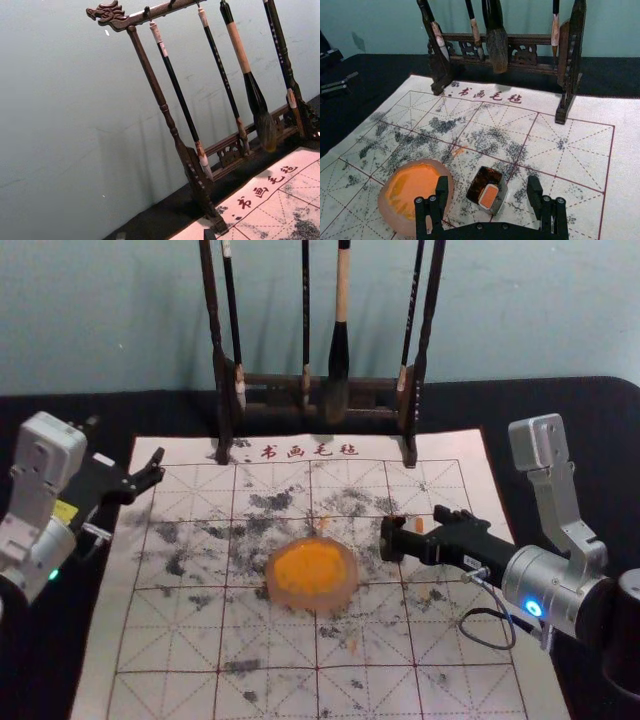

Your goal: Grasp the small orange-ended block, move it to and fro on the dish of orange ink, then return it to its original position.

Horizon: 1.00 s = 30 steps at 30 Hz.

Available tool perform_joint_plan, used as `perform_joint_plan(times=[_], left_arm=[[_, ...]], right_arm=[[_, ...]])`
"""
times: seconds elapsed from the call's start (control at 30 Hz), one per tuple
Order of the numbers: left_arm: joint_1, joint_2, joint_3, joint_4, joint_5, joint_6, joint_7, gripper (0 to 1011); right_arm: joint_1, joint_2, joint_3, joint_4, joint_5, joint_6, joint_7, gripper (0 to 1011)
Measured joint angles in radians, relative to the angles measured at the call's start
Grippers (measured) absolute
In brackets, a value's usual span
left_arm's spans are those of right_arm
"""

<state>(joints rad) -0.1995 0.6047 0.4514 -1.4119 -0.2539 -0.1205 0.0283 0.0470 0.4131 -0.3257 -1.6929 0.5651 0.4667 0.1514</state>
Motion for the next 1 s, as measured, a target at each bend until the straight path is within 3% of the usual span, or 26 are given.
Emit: perform_joint_plan(times=[0.43,0.77,1.0], left_arm=[[0.0,0.0,0.0,0.0,0.0,0.0,0.0,1001],[0.0,0.0,0.0,0.0,0.0,0.0,0.0,1001],[0.0,0.0,0.0,0.0,0.0,0.0,0.0,1001]], right_arm=[[0.0,0.0,0.0,0.0,0.0,0.0,0.0,1003],[0.0,0.0,0.0,0.0,0.0,-0.001,0.0,785],[0.0,0.0,0.0,0.0,-0.001,-0.002,0.001,547]])
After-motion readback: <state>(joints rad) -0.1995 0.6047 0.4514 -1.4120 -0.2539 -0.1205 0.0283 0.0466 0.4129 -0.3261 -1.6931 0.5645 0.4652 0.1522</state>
